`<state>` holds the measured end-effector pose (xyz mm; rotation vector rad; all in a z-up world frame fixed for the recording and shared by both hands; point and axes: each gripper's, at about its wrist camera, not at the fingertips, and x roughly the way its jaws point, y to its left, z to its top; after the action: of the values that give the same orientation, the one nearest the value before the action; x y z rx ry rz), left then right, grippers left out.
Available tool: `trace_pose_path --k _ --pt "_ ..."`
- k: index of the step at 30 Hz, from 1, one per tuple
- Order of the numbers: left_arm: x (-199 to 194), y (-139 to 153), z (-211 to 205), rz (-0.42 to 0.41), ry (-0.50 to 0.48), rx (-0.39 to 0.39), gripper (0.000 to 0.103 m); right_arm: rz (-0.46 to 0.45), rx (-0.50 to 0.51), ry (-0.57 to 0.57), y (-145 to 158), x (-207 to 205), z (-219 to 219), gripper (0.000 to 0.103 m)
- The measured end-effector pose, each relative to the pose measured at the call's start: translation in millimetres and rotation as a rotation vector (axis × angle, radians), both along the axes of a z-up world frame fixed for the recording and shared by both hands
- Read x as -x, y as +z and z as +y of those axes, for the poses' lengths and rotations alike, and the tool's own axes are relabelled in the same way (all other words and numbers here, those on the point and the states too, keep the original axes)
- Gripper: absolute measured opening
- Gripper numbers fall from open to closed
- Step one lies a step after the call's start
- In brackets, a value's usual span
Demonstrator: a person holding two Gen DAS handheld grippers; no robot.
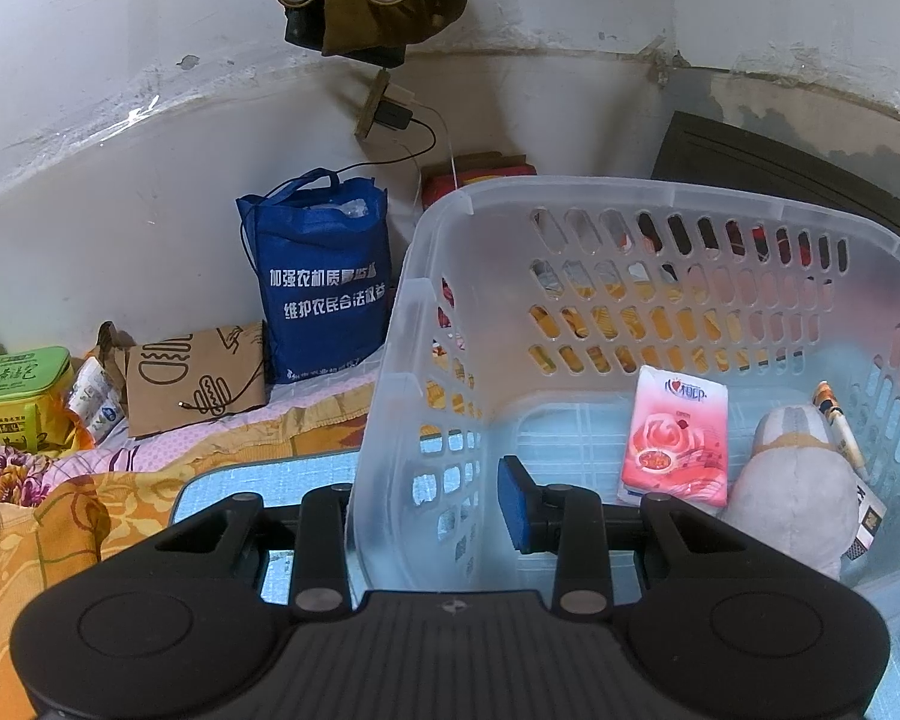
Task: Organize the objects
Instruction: 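Lower the glass jar into the basket and open the right gripper, then grasp the plastic-wrapped white roll with the right gripper and lift it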
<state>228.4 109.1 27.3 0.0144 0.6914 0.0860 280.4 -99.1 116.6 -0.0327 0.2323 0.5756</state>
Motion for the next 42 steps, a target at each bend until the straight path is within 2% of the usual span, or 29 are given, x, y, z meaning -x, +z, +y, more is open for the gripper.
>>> trace_pose_path --k 6,10,14,15,16,17,24,34,39,42 --pt "1 0 0 -0.003 0.0 -0.002 0.039 0.068 0.07 -0.019 3 -57 22 0.043" --pt "1 0 -1 -0.003 -0.001 -0.003 0.039 0.097 0.094 -0.003 -6 -61 24 0.043" --pt "1 0 -1 -0.003 0.001 -0.003 0.039 0.088 0.113 0.004 -10 -64 27 0.046" --pt "1 0 -1 -0.002 0.001 -0.003 0.039 0.082 0.119 0.001 -10 -65 28 0.059" --pt "1 0 -1 -0.002 0.001 -0.003 0.039 0.071 0.128 -0.009 -8 -66 28 0.078" --pt "1 0 -1 -0.002 0.001 -0.003 0.039 0.052 0.129 -0.025 -8 -65 28 0.083" --pt "0 0 -1 -0.001 0.0 -0.003 0.039 0.056 0.086 -0.039 -7 -62 19 0.083" --pt "0 0 -2 0.001 -0.003 -0.002 0.039 0.033 0.035 -0.02 -8 -39 8 0.098" --pt "-1 0 -2 0.001 -0.002 -0.002 0.039 0.014 0.036 -0.028 -17 -25 2 0.101" --pt "-1 1 -2 0.005 -0.006 -0.001 0.039 0.011 -0.005 -0.036 -17 -10 -4 0.103"
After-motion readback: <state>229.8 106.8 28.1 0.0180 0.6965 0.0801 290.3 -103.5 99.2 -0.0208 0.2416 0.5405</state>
